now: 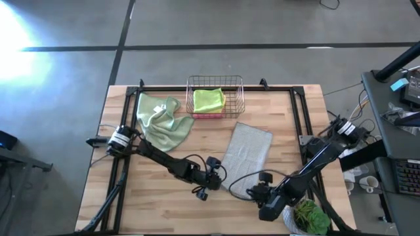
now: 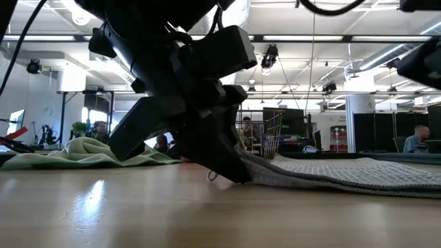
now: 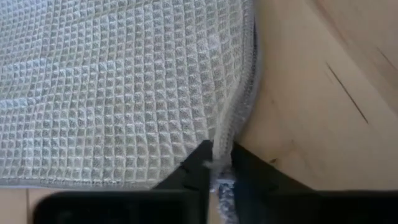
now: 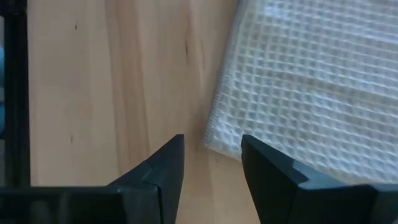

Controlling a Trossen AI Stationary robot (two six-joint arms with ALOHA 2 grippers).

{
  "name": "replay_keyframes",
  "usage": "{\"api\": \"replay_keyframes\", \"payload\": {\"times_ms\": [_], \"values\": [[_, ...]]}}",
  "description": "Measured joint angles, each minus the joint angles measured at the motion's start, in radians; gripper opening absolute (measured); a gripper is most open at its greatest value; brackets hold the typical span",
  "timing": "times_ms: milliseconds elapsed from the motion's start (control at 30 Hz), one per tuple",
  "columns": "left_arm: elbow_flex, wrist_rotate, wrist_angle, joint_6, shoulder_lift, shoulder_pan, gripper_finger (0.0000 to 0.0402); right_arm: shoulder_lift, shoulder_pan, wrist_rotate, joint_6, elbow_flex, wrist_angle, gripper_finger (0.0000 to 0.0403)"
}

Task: Fold microfiber towels
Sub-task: Fold the gray microfiber cloth

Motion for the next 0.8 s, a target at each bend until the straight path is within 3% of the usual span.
{"api": "replay_keyframes", "payload": {"times_ms": [100, 800], "values": [[0.000, 0.000, -0.006, -0.001, -0.006, -0.005, 0.0007, 0.041, 0.000, 0.000, 0.003, 0.000, 0.046, 0.0151], [-0.001, 0.055, -0.001, -0.026, -0.010, -0.007, 0.0015, 0.178, -0.020, 0.030, 0.102, 0.005, 0.047, 0.0142]]}}
